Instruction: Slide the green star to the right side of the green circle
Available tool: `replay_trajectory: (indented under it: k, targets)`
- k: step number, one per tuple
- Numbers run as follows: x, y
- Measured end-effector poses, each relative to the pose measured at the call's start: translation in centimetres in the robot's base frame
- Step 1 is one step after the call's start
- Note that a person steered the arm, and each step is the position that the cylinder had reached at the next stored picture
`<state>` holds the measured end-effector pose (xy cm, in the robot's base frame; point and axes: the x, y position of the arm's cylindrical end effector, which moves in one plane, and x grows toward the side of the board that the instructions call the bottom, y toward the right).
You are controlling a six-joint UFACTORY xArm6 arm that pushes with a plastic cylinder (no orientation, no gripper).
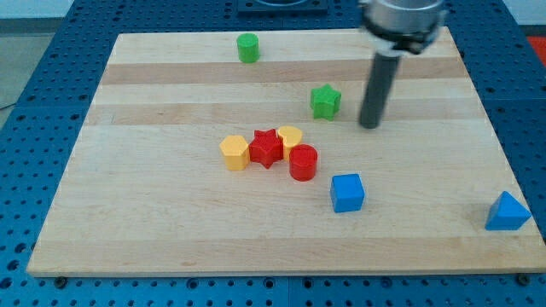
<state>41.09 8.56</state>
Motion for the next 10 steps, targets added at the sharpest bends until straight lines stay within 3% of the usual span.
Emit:
replay_trajectory:
  k: [1,2,3,4,5,6,7,8,9,10]
  targets:
    - [-5.2,-8.9]
    - [-10.5,-11.0]
    - [-6.6,-10.7]
    - [-4.0,-6.4]
    - [-6.7,-3.0]
    - [-12.5,-5.3]
    - [-12.3,-2.9]
    - [-7.4,1.0]
    - [-2.9,-2.6]
    - [-3.0,-7.7]
